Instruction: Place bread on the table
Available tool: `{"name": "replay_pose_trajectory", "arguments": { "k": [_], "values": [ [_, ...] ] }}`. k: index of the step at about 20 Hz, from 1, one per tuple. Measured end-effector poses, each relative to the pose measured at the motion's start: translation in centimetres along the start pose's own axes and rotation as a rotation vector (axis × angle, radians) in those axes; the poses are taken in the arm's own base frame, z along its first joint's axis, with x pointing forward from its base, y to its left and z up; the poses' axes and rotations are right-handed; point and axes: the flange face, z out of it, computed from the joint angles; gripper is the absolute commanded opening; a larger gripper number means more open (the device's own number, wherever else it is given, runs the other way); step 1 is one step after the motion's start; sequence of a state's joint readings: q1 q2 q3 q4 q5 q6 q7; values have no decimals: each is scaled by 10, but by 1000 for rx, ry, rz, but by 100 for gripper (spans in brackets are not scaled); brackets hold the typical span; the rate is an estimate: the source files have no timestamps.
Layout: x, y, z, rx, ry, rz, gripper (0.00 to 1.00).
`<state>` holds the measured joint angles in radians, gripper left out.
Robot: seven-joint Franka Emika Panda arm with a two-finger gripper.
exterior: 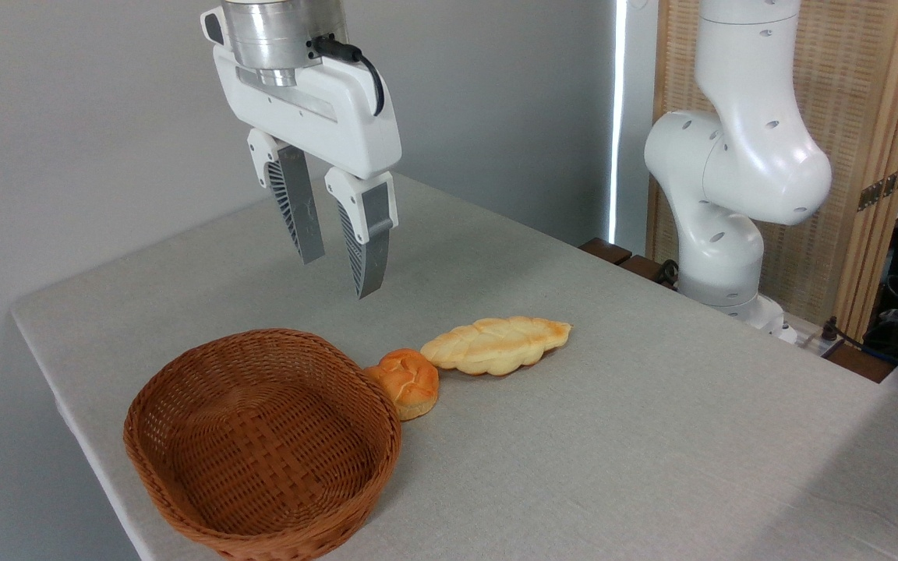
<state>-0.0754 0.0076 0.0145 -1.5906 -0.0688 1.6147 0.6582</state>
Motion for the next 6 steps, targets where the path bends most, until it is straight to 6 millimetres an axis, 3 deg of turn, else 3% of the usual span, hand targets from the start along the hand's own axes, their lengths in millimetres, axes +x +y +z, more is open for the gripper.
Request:
{"name": "replay_pose_trajectory", "arguments": {
  "k": [6],
  "values": [
    [-1,-2,0,0,0,7,100]
  ]
}}
